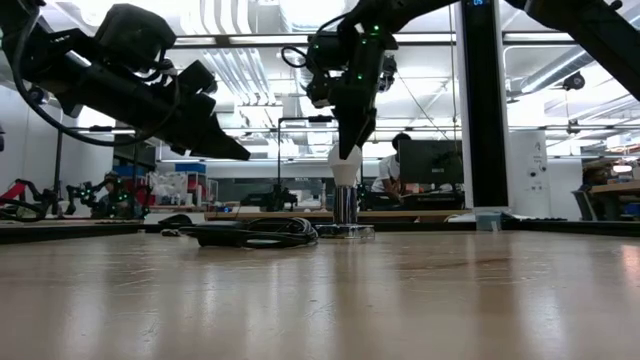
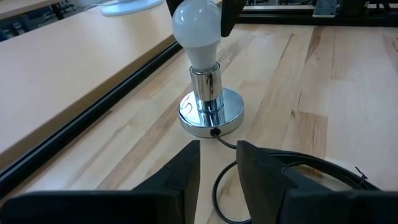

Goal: Screw lightbulb
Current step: Insert the lightbulb into the lamp

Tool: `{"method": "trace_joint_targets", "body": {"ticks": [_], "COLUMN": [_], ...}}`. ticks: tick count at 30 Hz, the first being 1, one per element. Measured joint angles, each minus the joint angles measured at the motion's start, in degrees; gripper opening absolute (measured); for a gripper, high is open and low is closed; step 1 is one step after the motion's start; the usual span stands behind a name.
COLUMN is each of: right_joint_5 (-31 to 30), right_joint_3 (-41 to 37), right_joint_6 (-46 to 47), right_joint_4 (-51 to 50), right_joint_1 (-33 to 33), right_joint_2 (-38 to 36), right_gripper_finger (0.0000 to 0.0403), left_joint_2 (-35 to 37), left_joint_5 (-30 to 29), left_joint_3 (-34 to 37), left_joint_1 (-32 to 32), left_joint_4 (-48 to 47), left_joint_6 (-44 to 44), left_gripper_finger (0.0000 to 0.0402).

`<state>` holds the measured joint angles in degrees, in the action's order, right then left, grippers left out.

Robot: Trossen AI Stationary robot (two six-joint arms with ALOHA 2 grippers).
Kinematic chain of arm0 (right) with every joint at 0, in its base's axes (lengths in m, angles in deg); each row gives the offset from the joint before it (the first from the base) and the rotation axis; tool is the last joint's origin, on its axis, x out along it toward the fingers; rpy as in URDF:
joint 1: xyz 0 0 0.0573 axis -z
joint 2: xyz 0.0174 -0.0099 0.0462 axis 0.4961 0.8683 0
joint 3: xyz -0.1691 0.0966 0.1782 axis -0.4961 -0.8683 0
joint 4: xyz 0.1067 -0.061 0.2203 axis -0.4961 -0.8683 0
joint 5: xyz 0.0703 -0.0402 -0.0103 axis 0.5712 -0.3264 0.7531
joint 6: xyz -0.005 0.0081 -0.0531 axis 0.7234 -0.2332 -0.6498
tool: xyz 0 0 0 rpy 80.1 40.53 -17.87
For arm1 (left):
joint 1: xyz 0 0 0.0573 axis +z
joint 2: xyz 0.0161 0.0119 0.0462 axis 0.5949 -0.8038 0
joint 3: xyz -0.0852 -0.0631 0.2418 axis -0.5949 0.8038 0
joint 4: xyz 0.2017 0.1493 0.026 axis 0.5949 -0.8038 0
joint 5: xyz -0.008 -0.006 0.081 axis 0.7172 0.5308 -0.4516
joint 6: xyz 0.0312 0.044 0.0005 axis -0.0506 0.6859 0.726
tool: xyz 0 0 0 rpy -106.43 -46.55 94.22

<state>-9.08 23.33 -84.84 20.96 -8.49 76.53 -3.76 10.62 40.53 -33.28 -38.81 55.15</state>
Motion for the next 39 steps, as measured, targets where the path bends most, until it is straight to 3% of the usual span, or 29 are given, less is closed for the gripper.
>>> {"method": "trace_joint_targets", "body": {"ticks": [10,17,22,30,39], "right_joint_5": [-0.1,0.0,0.0,-0.2,-10.6], "right_joint_3": [0.0,-3.3,-15.9,-44.7,-62.6], "right_joint_6": [0.6,4.4,7.4,14.8,18.9], "right_joint_4": [-0.9,-1.5,11.3,41.2,61.9], "right_joint_1": [0.0,0.1,0.0,0.0,-0.6], "right_joint_2": [-2.9,-10.3,-19.9,-32.8,-38.9], "right_gripper_finger": [0.0323,0.0317,0.0292,0.0213,0.0104], "left_joint_2": [0.0,0.0,0.0,0.0,-5.0], "left_joint_5": [0.0,0.0,1.6,3.5,1.6], "left_joint_3": [0.0,0.0,0.0,-0.1,-8.8], "left_joint_1": [0.0,0.0,0.0,0.0,0.1], "left_joint_4": [0.0,0.2,3.1,9.6,9.0], "left_joint_6": [0.0,-1.4,-2.5,-3.0,-2.7], "left_gripper_finger": [0.0091,0.0104,0.0096,0.0023,0.0001]}}
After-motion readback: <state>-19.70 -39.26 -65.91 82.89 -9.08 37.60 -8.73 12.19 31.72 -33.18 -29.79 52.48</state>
